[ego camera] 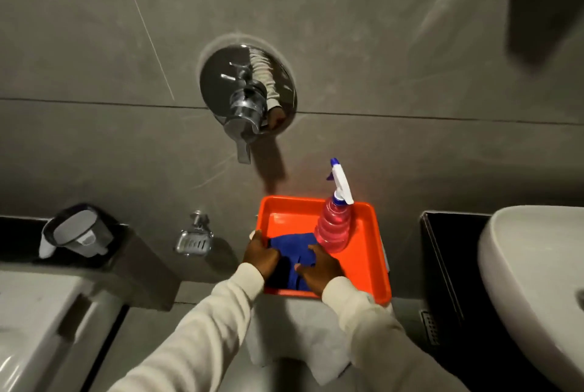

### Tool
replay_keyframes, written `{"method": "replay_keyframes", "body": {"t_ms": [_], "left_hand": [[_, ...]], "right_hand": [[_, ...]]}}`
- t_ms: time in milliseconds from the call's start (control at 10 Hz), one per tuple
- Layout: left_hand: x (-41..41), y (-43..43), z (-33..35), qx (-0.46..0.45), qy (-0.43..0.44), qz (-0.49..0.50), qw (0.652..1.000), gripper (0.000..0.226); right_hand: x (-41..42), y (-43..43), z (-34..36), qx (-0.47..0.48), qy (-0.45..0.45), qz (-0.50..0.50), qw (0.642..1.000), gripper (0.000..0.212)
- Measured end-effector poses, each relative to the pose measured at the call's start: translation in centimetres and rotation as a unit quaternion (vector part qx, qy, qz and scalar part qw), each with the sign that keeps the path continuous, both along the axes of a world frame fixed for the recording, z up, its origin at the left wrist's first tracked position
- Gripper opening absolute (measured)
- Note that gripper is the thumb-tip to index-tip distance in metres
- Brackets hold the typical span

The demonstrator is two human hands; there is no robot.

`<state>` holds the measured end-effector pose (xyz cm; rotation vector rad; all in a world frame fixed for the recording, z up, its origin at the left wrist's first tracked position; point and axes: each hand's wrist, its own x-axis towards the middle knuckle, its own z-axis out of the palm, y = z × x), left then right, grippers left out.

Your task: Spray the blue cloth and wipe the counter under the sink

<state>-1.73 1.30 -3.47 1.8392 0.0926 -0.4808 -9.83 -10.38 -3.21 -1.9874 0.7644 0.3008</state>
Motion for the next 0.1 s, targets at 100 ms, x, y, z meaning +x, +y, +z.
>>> {"method": "replay_keyframes", "body": {"t_ms": [100], "left_hand": [[0.65,0.10,1.76,0.003,-0.086,-0.041,0.995,0.047]], "right_hand": [[-0.36,-0.40,2.35,-0.086,-0.105,-0.020,0.991,0.035]]}}
